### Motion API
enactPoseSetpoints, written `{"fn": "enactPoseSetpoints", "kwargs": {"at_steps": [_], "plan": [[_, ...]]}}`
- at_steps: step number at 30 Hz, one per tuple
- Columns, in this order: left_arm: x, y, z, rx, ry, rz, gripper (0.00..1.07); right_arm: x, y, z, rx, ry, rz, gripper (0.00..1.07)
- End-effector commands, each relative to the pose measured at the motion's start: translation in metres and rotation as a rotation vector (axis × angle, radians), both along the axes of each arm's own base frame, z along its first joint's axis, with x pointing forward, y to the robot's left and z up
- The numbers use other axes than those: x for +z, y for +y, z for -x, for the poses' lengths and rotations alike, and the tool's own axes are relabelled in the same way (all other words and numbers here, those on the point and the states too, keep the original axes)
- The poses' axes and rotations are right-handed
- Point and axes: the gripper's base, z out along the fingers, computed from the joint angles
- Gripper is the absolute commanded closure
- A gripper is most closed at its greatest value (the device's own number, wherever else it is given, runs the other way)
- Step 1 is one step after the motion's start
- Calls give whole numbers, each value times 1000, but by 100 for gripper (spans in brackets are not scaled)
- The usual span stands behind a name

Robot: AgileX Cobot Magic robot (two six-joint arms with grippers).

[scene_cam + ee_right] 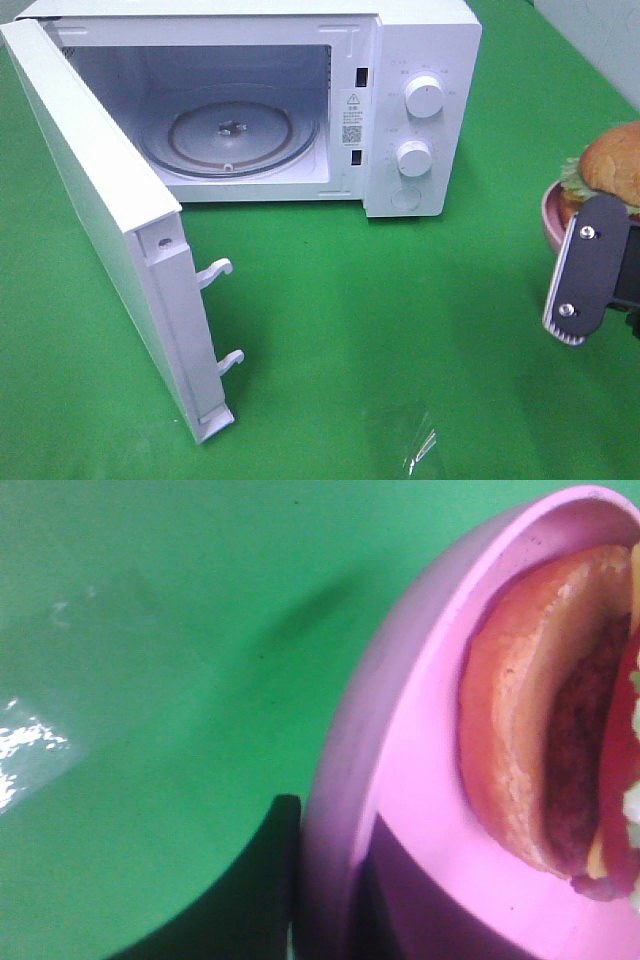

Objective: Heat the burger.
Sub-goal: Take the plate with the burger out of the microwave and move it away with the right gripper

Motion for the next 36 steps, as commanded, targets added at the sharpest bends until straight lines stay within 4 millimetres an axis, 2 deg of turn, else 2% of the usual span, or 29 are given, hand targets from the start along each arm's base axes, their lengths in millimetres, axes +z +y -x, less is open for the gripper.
{"fn": "enactPoseSetpoints", "kwargs": {"at_steps": [1, 15, 23, 31, 36], "plan": [[2, 0, 2, 1, -33, -5, 6, 14, -2, -7, -36, -89, 22, 107], [2, 0, 2, 1, -33, -5, 6, 38, -6, -15, -197, -173, 10, 105], [2, 0, 2, 1, -33, -5, 6, 34, -11, -17, -339, -162, 79, 103], [2, 0, 2, 1, -33, -5, 6, 42, -2, -28, -454, -198, 39, 103], [2, 0, 2, 1, -33, -5, 6, 33, 1, -38, -523, -174, 47, 103]]}}
